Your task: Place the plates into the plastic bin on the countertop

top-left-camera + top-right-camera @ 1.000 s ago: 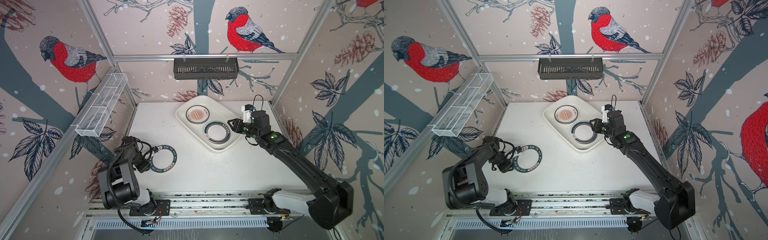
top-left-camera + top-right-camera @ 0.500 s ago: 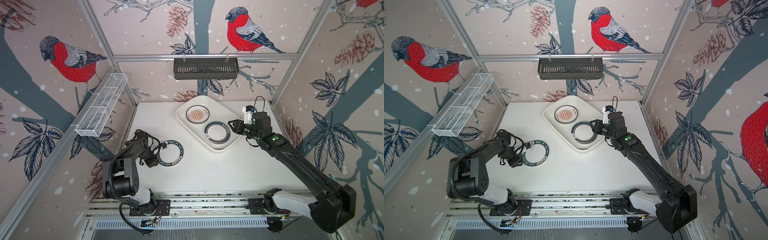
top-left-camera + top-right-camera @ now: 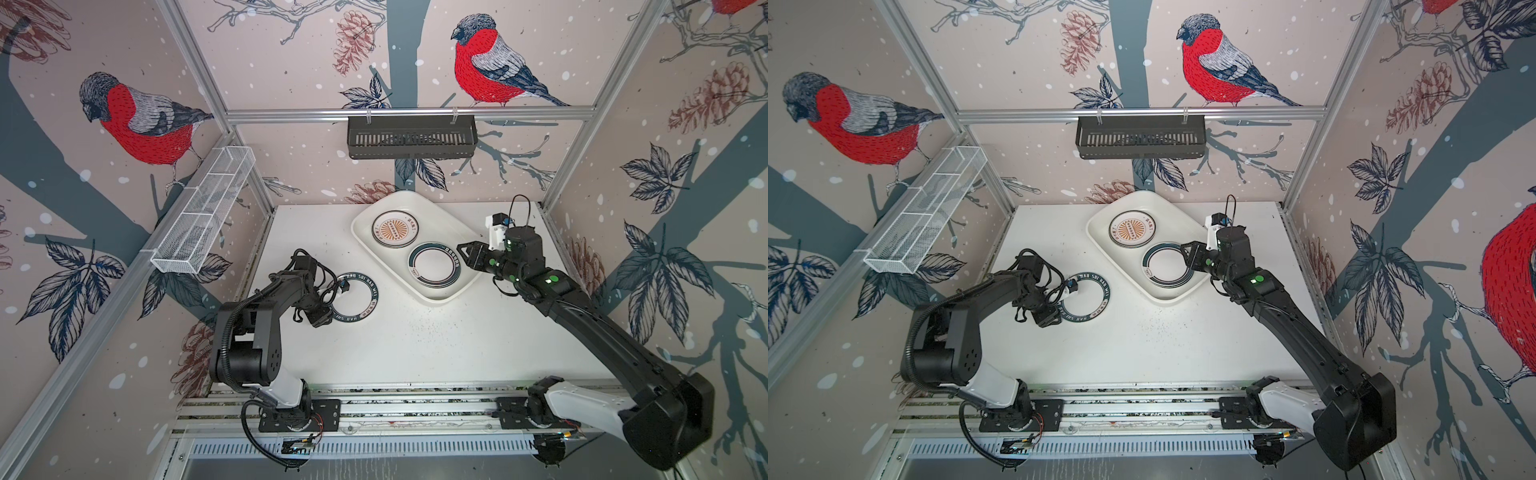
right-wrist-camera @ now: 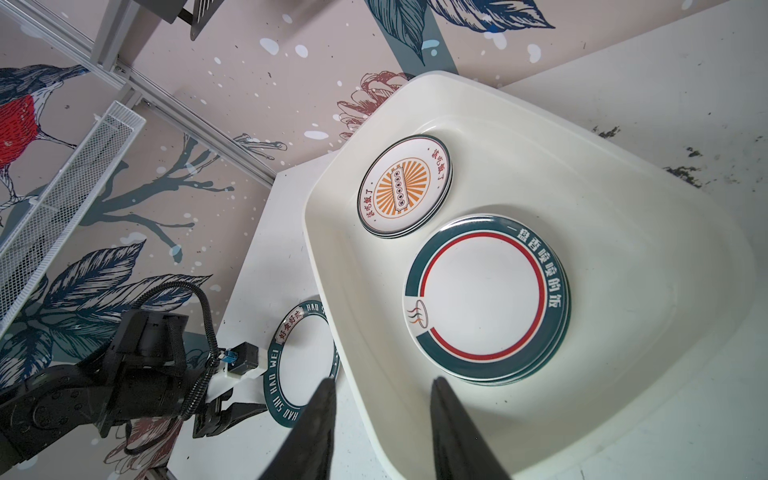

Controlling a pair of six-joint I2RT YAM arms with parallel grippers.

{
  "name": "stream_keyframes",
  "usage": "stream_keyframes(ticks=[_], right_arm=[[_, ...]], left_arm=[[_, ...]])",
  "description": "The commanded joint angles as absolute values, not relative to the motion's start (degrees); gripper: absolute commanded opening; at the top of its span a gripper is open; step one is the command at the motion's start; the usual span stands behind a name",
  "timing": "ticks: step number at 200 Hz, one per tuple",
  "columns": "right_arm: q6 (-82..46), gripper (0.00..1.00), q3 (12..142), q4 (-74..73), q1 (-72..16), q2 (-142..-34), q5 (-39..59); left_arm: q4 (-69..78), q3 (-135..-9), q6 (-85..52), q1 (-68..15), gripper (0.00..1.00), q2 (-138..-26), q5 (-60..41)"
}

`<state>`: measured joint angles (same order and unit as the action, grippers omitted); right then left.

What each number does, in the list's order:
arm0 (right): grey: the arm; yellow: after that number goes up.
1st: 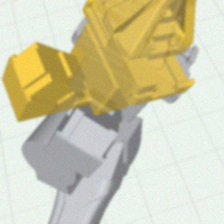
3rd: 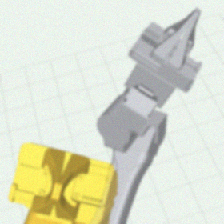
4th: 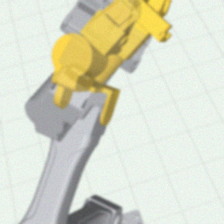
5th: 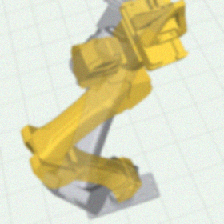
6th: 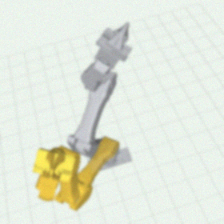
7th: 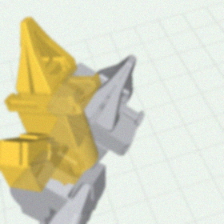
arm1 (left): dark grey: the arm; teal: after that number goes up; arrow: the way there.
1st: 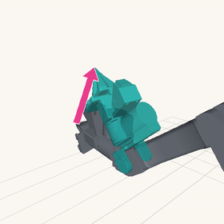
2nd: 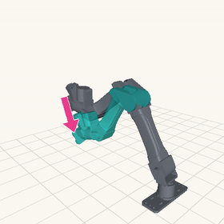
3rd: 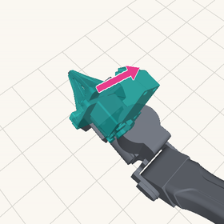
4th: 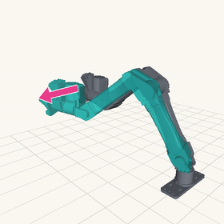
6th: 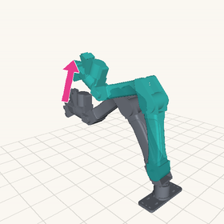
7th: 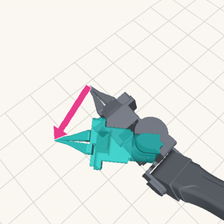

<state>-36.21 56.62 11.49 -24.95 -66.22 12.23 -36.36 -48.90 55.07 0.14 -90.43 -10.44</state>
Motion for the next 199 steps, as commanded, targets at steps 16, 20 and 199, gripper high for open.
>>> stream_keyframes(ticks=[16,20,199], right_arm=[[-36.7,0.4,56.6,10.1,-24.9,-65.9,11.9],[-36.6,0.4,56.5,9.9,-24.8,-65.9,12.0],[-34.6,0.41,53.5,1.5,-28.2,-65.9,23.3]], left_arm=[[-40.6,-48.6,56.3,0.6,0.59,-88.6,-10.0],[-41.7,-48.8,56.9,0.9,0.59,-88.3,-10.3],[-50.1,-72.3,36.1,8.7,0.9,-102.8,-36.1]])
